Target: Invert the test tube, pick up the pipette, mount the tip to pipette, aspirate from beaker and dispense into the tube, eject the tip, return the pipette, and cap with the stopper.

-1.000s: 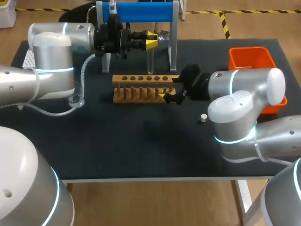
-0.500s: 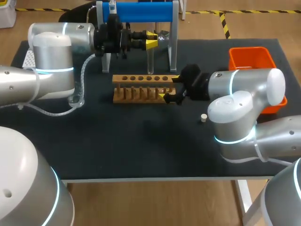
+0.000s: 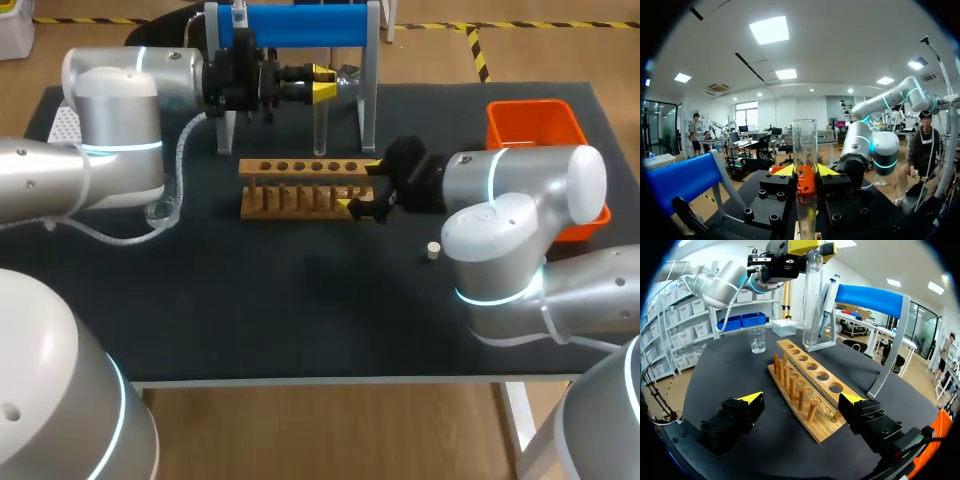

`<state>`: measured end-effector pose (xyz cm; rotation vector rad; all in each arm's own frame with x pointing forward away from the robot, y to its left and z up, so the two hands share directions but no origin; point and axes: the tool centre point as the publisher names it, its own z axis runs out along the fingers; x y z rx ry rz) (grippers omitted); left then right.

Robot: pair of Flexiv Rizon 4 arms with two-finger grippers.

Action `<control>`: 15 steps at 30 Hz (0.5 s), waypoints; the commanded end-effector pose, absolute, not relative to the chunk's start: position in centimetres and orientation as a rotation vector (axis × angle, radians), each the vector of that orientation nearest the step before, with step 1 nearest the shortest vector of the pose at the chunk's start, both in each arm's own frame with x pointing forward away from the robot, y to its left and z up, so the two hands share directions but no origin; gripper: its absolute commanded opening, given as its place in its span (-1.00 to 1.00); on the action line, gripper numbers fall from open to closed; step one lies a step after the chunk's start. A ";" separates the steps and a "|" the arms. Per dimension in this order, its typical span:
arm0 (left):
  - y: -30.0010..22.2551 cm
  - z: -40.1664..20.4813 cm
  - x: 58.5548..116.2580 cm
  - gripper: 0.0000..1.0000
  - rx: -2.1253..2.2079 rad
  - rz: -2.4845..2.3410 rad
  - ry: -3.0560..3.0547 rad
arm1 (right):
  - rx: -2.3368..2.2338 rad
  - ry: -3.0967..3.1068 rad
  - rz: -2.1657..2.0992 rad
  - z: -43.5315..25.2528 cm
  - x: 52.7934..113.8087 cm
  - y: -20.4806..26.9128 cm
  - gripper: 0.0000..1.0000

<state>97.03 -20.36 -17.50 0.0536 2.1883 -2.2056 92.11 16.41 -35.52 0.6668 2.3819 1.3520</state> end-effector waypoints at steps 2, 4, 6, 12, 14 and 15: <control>-20.5 -18.2 97.0 -1.00 0.021 -2.198 2.154 | 0.668 2.381 1.351 -35.6 92.1 16.5 1.00; -20.6 -18.4 97.0 -1.00 0.002 -2.183 2.153 | 0.668 2.381 1.351 -35.6 92.1 16.5 1.00; -20.5 -18.5 97.0 -1.00 -0.006 -2.179 2.143 | 0.668 2.381 1.351 -35.6 92.1 16.5 1.00; -20.4 -18.8 97.1 -1.00 -0.028 -2.155 2.133 | 0.668 2.381 1.351 -35.6 92.1 16.5 1.00; -20.4 -19.0 97.1 -1.00 -0.034 -2.152 2.133 | 0.668 2.381 1.351 -35.6 92.1 16.5 1.00; -20.4 -19.1 97.1 -1.00 -0.037 -2.150 2.133 | 0.668 2.381 1.351 -35.6 92.1 16.5 1.00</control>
